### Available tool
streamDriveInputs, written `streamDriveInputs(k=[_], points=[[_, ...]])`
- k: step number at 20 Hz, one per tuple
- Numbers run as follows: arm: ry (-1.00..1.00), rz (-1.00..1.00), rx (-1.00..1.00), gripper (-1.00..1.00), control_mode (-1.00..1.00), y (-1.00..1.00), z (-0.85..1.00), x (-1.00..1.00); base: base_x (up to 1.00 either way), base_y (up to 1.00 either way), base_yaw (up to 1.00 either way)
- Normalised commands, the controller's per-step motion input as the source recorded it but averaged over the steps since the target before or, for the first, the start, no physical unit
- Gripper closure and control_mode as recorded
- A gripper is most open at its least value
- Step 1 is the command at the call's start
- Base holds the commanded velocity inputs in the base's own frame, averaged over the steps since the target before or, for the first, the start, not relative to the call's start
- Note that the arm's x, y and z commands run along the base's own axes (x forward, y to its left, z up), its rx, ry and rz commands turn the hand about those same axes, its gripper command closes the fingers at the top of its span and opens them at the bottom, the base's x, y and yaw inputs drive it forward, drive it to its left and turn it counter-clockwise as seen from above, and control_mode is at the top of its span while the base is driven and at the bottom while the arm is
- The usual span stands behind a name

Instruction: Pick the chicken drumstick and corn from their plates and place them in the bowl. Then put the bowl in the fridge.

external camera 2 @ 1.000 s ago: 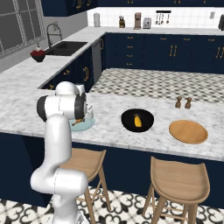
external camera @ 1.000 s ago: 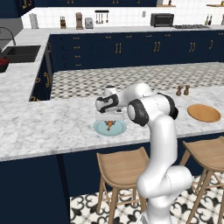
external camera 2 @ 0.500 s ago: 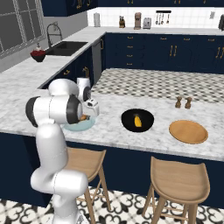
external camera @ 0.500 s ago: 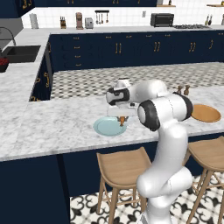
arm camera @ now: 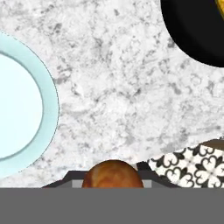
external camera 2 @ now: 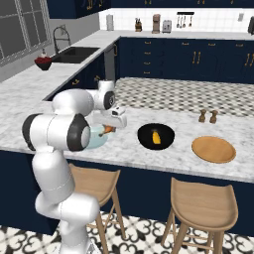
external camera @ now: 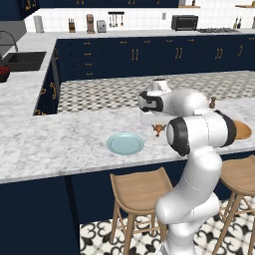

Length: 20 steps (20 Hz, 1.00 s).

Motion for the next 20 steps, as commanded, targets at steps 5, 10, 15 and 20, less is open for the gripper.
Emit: streamDriveInputs(k=[5, 10, 15, 20], points=[[0.05, -0.24, -0.02, 1.00, -1.00, -0.96, 0.19, 0.00, 0.00, 0.00, 0.00], [0.14, -0.24, 0.00, 1.00, -1.00, -0.99, 0.12, 0.19, 0.00, 0.00, 0.00], [0.01, -0.15, 0.00, 1.00, -1.00, -0.71, 0.00, 0.37, 0.00, 0.00, 0.00], [0.08, -0.06, 0.00, 1.00, -1.00, -0.39, -0.11, 0.69, 0.00, 0.00, 0.00]])
